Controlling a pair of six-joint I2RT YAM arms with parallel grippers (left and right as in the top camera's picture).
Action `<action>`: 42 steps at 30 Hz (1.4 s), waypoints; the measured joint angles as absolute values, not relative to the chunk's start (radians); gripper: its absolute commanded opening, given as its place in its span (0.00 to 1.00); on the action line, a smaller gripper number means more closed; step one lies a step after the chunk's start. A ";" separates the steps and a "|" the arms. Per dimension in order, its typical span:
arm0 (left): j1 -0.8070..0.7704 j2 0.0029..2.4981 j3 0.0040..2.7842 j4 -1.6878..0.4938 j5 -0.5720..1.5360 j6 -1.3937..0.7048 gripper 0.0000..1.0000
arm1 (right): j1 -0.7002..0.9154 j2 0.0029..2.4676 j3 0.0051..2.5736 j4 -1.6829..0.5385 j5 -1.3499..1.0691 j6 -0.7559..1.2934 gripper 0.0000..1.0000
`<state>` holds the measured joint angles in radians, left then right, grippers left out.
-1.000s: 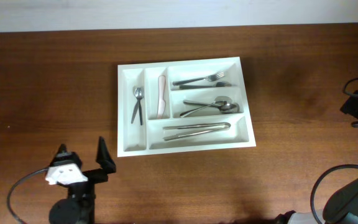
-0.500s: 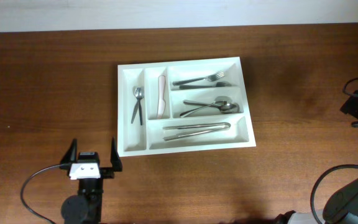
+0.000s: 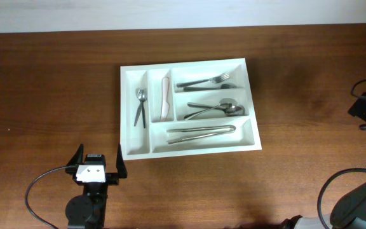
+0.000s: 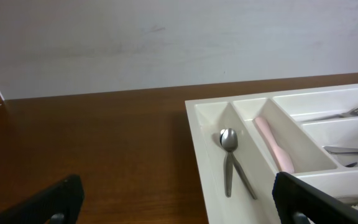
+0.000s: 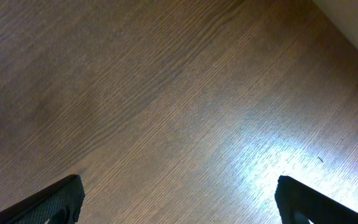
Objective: Pack container
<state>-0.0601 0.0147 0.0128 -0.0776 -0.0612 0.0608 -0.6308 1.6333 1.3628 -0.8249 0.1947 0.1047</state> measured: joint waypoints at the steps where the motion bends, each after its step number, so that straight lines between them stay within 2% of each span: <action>1: -0.060 0.015 0.013 -0.078 -0.059 0.061 0.99 | -0.631 1.633 1.363 -0.825 0.195 0.104 0.99; 37: -0.060 0.015 0.013 -0.078 -0.059 0.061 0.99 | -0.631 1.633 1.363 -0.824 0.195 0.105 0.99; 42: -0.060 0.015 0.013 -0.078 -0.059 0.061 0.99 | -0.630 1.570 1.332 -0.787 0.168 0.105 0.99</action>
<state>-0.0601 0.0147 0.0128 -0.0780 -0.0589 0.0608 -0.6304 1.5700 1.3315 -0.7872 0.1677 0.1055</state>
